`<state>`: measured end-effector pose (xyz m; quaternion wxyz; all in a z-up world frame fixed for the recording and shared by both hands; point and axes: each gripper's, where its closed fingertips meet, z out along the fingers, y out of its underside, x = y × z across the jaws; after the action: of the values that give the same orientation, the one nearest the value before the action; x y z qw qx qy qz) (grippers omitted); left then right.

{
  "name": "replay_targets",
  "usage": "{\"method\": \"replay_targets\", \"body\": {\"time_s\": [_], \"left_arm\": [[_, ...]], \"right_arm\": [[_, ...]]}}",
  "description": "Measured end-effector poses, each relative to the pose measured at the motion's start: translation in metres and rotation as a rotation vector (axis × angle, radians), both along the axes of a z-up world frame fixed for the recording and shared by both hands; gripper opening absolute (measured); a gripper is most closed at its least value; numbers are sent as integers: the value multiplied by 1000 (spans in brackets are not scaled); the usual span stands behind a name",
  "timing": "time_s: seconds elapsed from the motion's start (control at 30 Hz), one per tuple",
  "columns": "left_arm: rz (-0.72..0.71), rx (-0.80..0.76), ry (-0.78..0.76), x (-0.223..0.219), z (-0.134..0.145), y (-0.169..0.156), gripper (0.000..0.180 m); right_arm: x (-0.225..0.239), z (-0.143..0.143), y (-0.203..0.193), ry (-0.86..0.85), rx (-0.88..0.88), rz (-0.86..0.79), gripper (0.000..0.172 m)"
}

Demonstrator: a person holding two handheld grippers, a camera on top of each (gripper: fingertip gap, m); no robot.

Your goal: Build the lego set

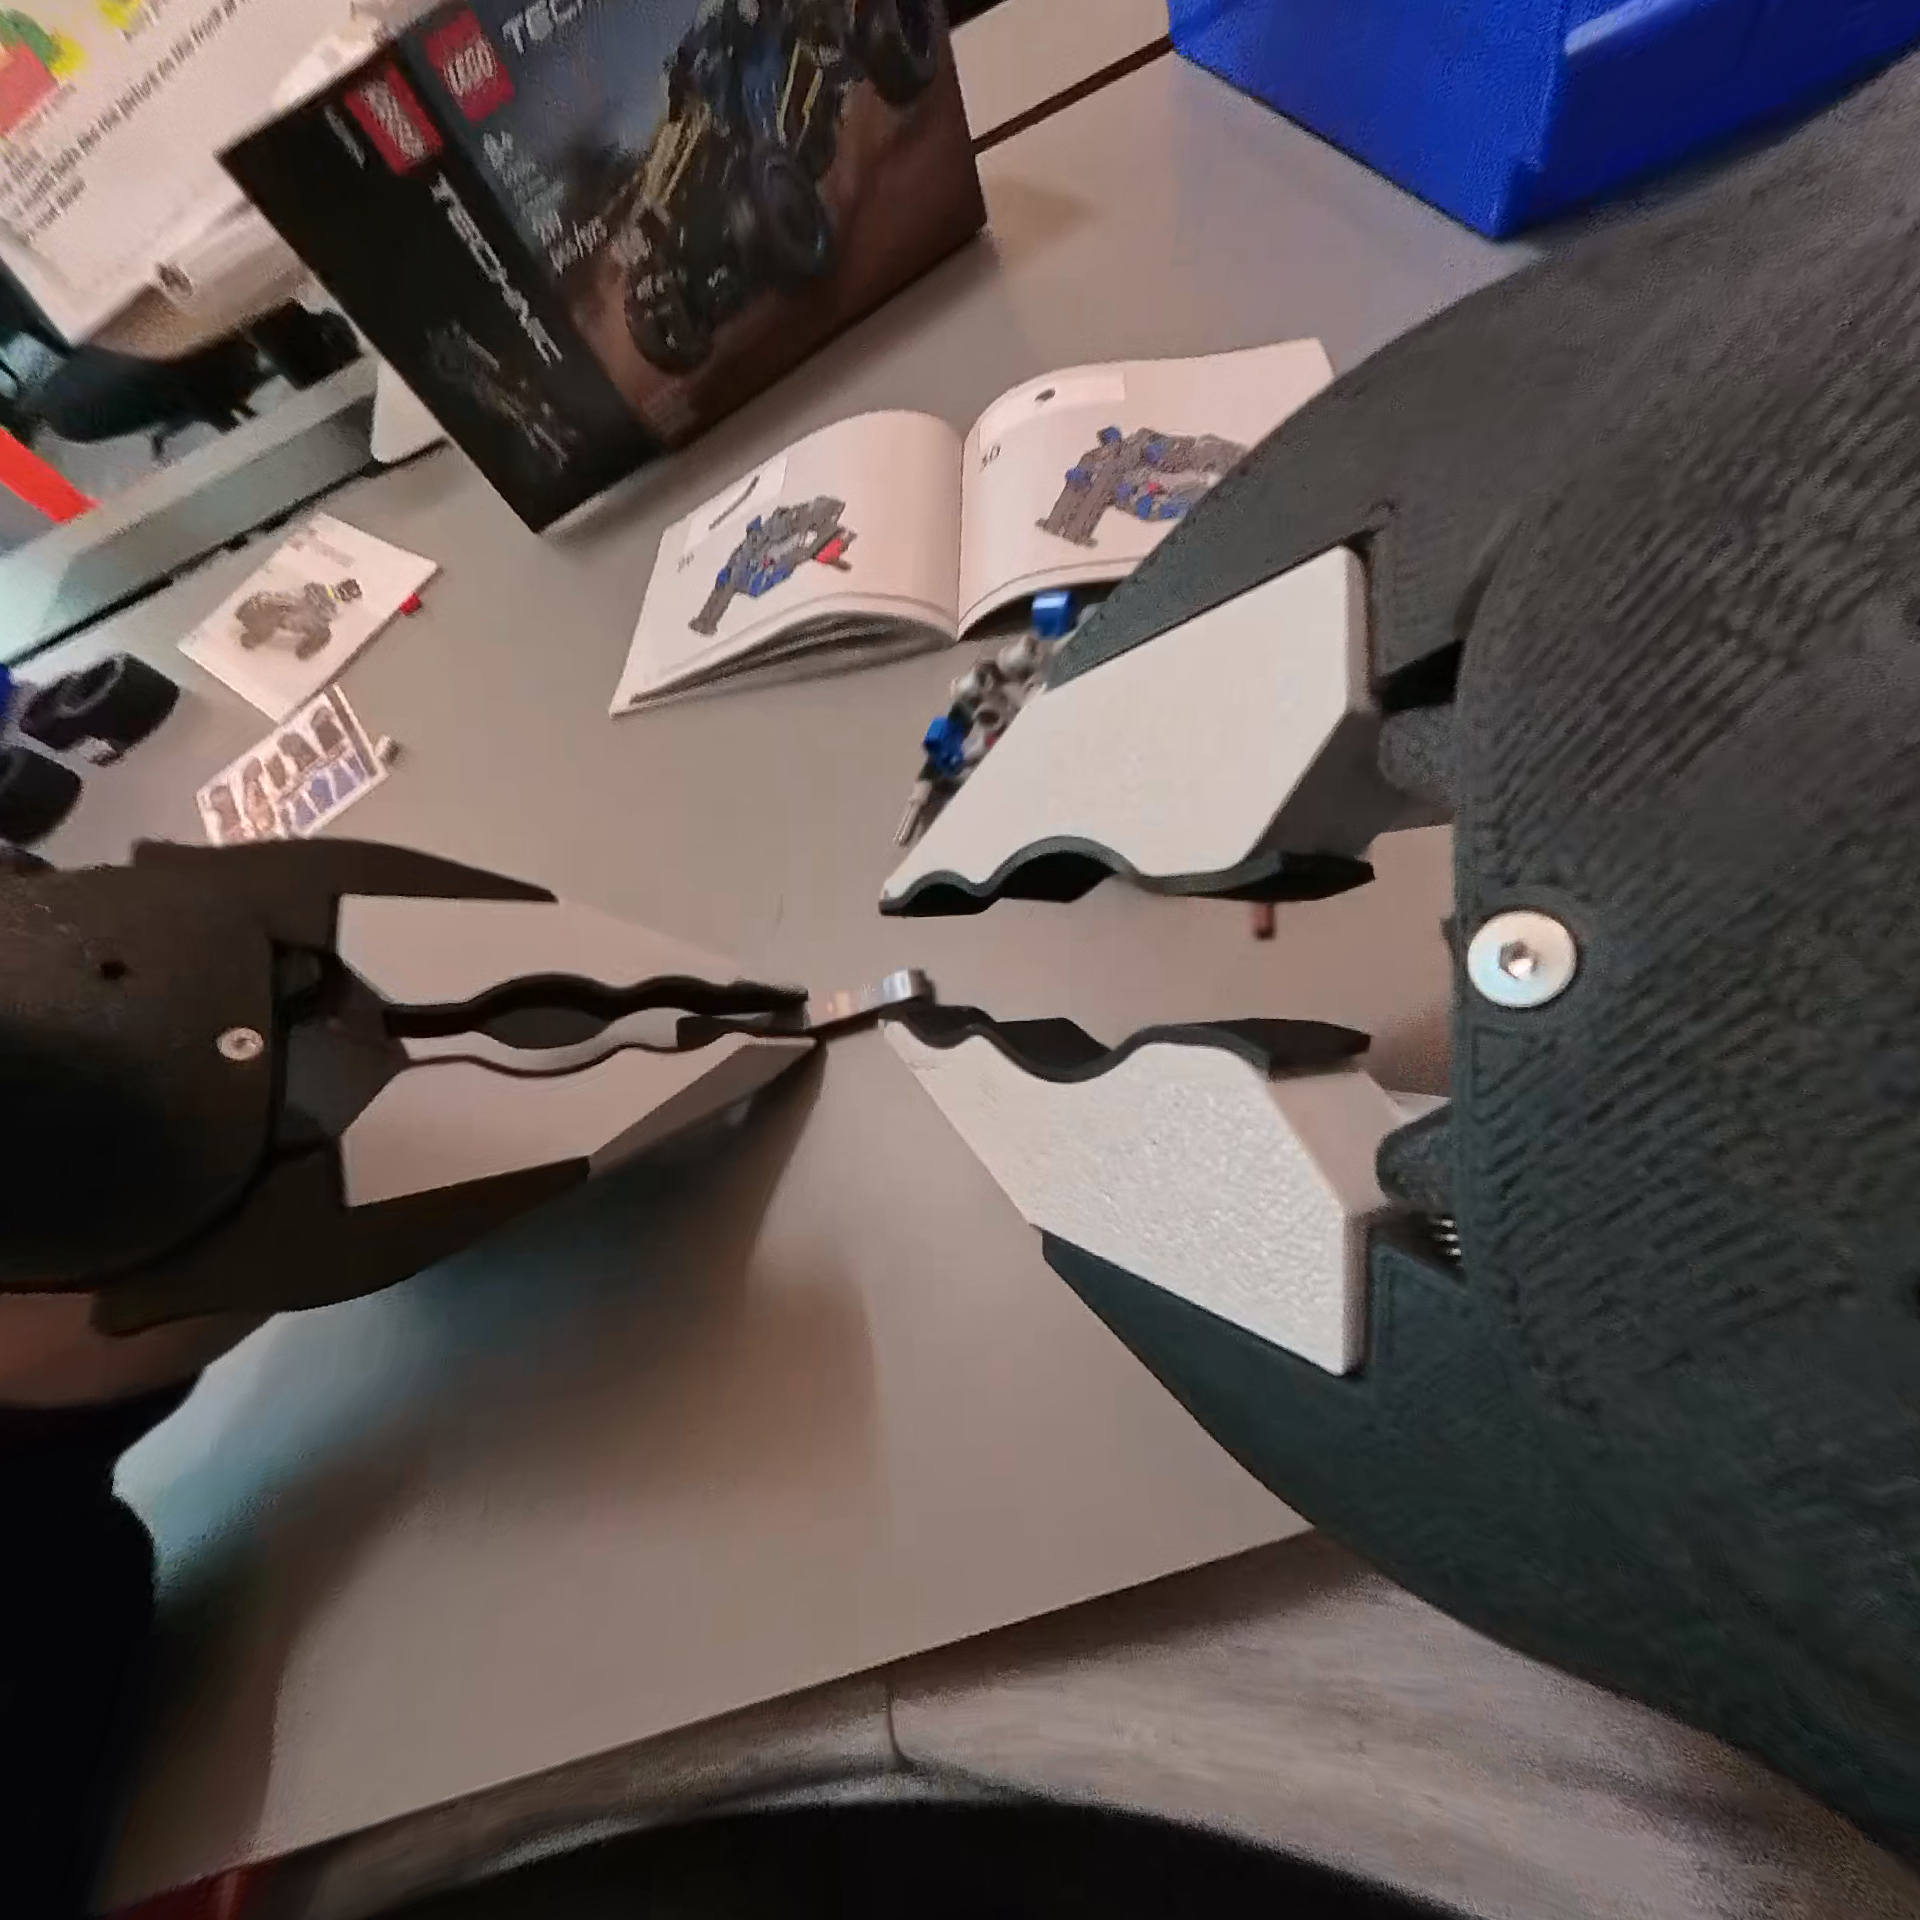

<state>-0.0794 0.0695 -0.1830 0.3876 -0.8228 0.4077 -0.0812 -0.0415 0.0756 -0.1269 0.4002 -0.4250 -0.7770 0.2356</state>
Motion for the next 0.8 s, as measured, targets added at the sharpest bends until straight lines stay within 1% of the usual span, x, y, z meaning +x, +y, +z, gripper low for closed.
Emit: {"method": "replay_targets", "body": {"time_s": [0.1,0.17,0.27,0.33,0.37,0.47,0.53,0.57,0.6,0.7,0.73,0.8], "left_arm": [[14,42,24,0,10,-7,5],[30,46,9,1,21,-14,5],[108,11,-81,1,33,-20,4],[161,-23,-170,-1,39,-21,4],[181,-36,-217,-2,42,-21,4],[191,-37,-274,-7,49,-22,4],[174,38,-310,-6,62,-20,2],[156,88,-345,-4,72,-20,5],[146,138,-372,-5,82,-19,10],[177,279,-391,-19,105,-17,25],[182,302,-409,-22,109,-19,26],[170,298,-479,-22,112,-23,28]], "right_arm": [[-15,-18,-3,-24,94,-35,23],[-22,-27,-11,-15,148,-1,28],[-36,-26,-22,74,254,61,23],[-43,-18,-22,146,374,73,16],[-45,-15,-19,173,416,60,9],[-51,-8,-21,226,438,56,8],[-53,-5,-23,266,384,39,7],[-54,-4,-25,286,327,31,5],[-55,0,-27,315,260,12,5],[-57,10,-25,375,16,-58,5],[-56,16,-24,400,-58,-79,5],[-55,26,-28,436,-211,-73,5]]}}
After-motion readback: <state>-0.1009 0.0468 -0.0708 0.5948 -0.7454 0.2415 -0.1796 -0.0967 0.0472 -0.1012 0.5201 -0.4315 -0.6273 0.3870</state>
